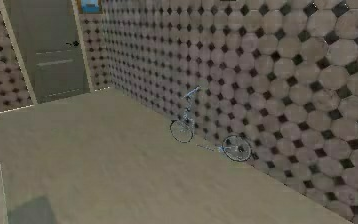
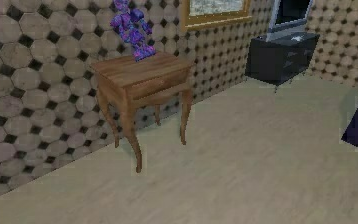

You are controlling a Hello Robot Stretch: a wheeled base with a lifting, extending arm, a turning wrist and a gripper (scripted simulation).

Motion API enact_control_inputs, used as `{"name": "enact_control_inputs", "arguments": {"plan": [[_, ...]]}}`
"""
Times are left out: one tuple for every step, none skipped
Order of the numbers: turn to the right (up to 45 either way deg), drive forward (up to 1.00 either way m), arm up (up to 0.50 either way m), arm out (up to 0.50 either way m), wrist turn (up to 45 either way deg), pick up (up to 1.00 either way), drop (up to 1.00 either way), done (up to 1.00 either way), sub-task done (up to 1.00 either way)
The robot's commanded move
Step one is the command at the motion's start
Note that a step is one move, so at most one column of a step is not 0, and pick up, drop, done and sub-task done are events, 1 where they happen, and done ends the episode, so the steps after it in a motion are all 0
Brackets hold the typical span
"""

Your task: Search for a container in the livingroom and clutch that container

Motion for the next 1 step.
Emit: {"name": "enact_control_inputs", "arguments": {"plan": [[0.0,0.20,0.00,0.00,0.0,0.00,0.00,0.00,0.00]]}}
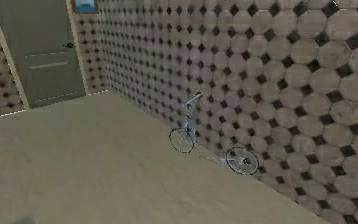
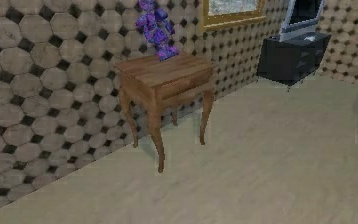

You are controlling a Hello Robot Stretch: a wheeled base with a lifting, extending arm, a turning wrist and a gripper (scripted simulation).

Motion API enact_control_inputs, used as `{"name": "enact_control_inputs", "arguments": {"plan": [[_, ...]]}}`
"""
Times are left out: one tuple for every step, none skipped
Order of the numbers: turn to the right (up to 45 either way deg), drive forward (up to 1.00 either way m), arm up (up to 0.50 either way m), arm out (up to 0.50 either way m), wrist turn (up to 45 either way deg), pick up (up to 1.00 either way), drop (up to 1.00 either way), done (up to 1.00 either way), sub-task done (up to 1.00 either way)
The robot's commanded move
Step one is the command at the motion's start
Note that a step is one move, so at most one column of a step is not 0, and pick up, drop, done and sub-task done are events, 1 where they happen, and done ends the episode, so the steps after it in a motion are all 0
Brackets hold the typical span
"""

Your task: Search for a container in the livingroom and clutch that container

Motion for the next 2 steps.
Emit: {"name": "enact_control_inputs", "arguments": {"plan": [[-39.0,0.00,0.00,0.00,0.0,0.00,0.00,0.00,0.00],[0.0,1.00,0.00,0.00,0.0,0.00,0.00,0.00,0.00]]}}
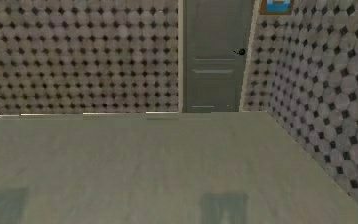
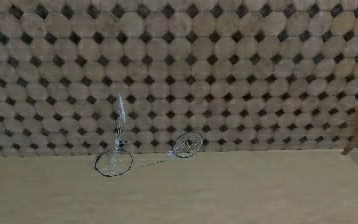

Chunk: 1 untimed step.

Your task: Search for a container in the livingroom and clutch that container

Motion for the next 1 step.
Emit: {"name": "enact_control_inputs", "arguments": {"plan": [[-12.0,0.00,0.00,0.00,0.0,0.00,0.00,0.00,0.00]]}}
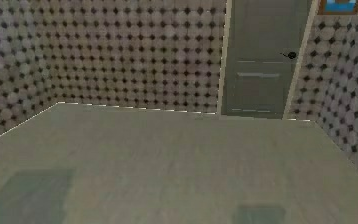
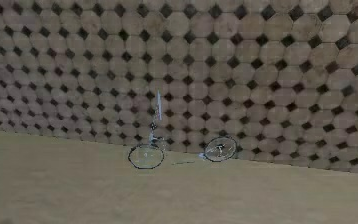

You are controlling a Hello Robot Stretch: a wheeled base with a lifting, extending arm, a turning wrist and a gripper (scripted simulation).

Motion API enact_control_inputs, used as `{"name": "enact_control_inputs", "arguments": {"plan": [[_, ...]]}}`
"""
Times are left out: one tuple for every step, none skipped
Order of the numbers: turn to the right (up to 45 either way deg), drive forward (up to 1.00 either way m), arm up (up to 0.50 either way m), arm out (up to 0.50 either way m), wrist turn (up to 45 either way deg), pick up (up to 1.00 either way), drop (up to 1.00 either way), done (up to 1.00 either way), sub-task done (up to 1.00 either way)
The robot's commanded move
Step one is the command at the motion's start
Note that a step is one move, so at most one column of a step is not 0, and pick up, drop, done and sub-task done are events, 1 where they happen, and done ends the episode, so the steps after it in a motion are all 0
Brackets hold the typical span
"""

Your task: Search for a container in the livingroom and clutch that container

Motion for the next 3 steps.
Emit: {"name": "enact_control_inputs", "arguments": {"plan": [[0.0,0.20,0.00,0.00,0.0,0.00,0.00,0.00,0.00],[-30.0,0.00,0.00,0.00,0.0,0.00,0.00,0.00,0.00],[0.0,0.20,0.00,0.00,0.0,0.00,0.00,0.00,0.00]]}}
